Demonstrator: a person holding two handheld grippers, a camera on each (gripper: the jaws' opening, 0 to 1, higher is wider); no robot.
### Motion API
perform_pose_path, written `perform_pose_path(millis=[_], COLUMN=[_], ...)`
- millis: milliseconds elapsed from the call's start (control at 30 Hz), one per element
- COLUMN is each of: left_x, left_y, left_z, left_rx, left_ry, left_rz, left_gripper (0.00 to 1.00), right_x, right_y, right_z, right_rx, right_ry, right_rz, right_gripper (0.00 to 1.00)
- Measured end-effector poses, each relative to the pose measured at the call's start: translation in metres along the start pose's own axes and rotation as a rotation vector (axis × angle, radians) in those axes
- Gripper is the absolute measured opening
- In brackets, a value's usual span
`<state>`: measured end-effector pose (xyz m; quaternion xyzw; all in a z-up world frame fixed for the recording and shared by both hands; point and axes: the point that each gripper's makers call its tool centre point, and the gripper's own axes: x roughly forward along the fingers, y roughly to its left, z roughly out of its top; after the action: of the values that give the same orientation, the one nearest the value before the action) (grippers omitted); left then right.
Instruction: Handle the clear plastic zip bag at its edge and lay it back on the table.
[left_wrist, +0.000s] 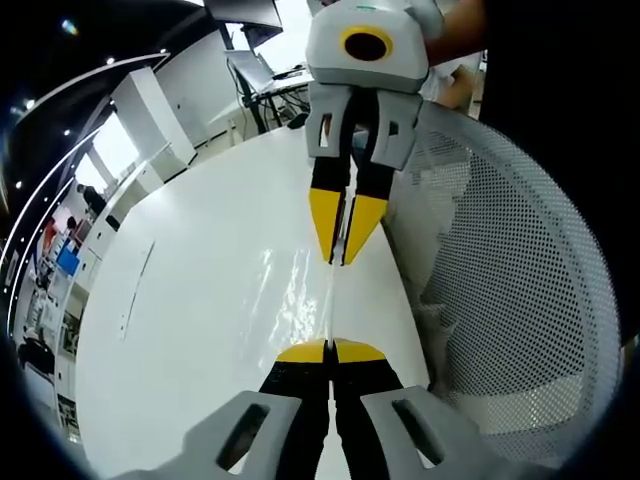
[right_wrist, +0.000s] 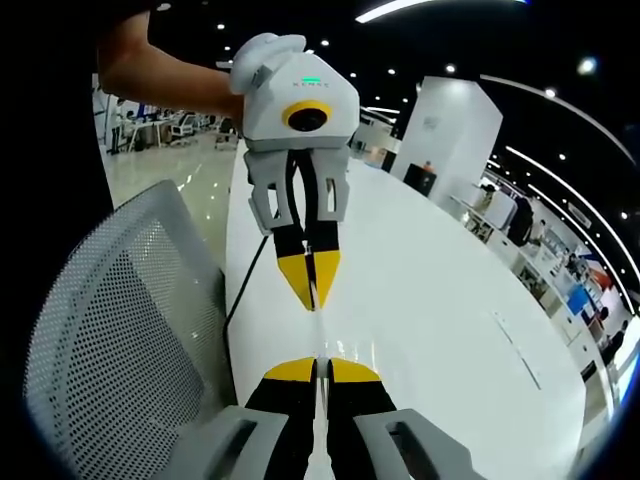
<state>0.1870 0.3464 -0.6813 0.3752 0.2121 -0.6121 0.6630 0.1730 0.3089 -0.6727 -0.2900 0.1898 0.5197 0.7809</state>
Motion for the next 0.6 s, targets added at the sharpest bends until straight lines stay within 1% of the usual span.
perform_pose_path(millis=[600], left_x=[0.0001], left_y=[0.0021], left_z=[-0.0007], left_rx=[-0.008], left_ry=[-0.004], left_rz=[0.005], left_gripper=[0.00], right_x=[0.0009], right_y=[-0.0018], right_z=[-0.0002], right_rx=[0.008], right_ry=[-0.004], right_rz=[-0.006], right_gripper=[0.00])
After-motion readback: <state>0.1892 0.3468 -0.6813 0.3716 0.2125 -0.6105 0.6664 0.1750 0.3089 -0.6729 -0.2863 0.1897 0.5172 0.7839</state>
